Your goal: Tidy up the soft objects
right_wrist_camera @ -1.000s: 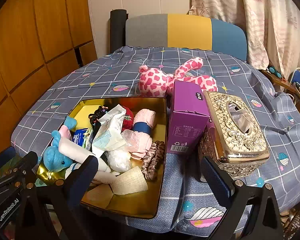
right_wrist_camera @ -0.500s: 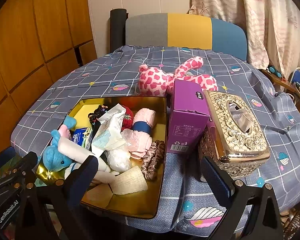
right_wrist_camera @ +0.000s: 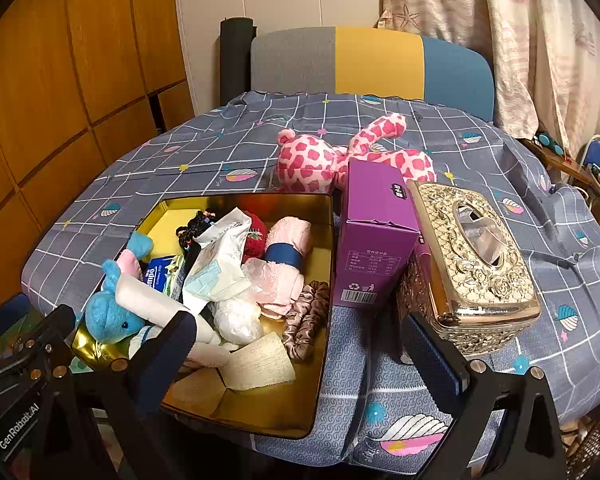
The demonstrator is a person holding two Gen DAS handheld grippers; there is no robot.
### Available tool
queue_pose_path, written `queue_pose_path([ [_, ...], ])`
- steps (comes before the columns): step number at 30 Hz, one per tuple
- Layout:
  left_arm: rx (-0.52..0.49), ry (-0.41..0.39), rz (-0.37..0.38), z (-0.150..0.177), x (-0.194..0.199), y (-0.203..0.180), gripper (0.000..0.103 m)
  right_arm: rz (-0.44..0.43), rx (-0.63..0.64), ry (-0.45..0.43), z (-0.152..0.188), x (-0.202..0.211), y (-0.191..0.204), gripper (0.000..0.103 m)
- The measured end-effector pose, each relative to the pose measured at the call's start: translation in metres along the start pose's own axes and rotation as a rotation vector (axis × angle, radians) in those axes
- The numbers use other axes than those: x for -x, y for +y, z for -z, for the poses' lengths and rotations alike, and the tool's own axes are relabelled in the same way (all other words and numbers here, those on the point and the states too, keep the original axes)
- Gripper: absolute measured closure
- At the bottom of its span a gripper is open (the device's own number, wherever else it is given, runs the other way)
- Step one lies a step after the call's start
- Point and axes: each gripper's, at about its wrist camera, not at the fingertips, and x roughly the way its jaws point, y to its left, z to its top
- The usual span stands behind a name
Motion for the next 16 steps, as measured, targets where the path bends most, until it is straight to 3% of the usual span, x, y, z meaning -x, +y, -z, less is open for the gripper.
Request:
queue_pose_path([
  [16,0.015,0.026,-0.01,0.0026,-0.0065,0.0,0.037,-0.002,-0.007,0.002,-0.0002,-0.0015,-0.006,0.0],
])
